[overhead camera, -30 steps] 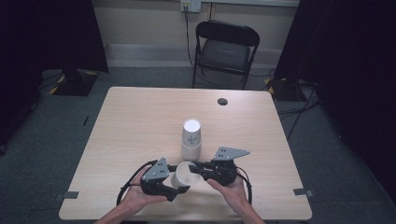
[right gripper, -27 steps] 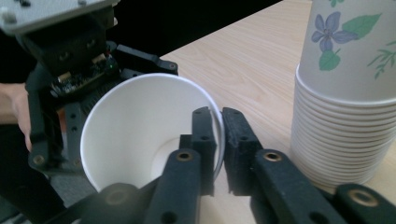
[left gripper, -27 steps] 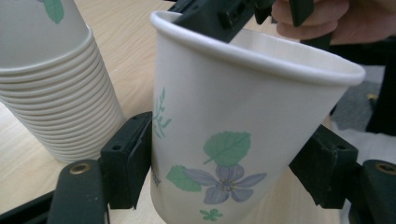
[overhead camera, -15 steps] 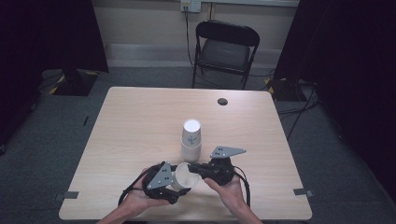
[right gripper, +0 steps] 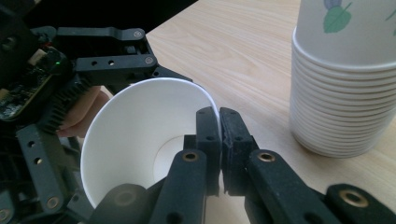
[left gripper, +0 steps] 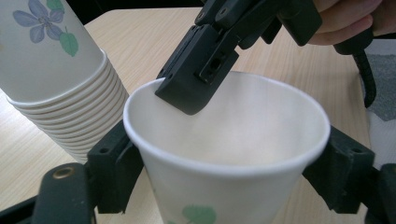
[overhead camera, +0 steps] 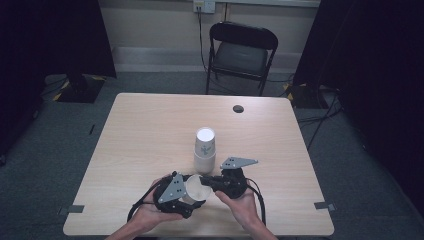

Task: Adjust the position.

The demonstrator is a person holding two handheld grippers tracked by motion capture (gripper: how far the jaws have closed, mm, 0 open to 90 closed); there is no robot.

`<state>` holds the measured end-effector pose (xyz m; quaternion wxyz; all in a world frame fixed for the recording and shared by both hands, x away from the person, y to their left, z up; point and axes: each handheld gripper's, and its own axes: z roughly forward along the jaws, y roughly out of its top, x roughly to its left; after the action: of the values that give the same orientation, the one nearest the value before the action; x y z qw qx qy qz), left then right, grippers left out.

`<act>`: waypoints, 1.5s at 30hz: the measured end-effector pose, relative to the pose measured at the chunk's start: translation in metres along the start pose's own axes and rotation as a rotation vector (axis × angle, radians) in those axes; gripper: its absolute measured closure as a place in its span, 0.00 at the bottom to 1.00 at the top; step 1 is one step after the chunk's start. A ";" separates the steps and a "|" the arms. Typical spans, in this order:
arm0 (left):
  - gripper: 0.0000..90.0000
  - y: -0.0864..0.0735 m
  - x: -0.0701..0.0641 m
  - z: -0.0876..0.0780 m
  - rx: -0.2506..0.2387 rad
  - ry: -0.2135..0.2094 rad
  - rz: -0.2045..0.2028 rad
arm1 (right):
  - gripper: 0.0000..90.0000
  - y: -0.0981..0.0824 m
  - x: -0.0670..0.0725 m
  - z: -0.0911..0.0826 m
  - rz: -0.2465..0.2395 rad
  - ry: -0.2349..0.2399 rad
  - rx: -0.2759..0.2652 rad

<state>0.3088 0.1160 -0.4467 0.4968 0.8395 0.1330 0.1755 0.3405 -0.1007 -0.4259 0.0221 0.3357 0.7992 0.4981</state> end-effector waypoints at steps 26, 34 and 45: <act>0.28 0.001 -0.003 -0.001 0.004 0.018 0.050 | 0.86 -0.004 -0.001 0.005 0.020 -0.001 0.017; 0.28 0.000 -0.002 -0.002 -0.004 0.012 0.019 | 0.75 -0.004 0.000 0.002 -0.001 -0.017 0.010; 0.30 -0.008 0.016 -0.011 -0.043 0.046 -0.153 | 0.71 -0.003 -0.002 -0.010 -0.036 0.027 -0.066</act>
<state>0.3180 0.1342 -0.4461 0.5237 0.8117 0.2041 0.1589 0.3370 -0.1108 -0.4241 0.0313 0.3134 0.7886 0.5282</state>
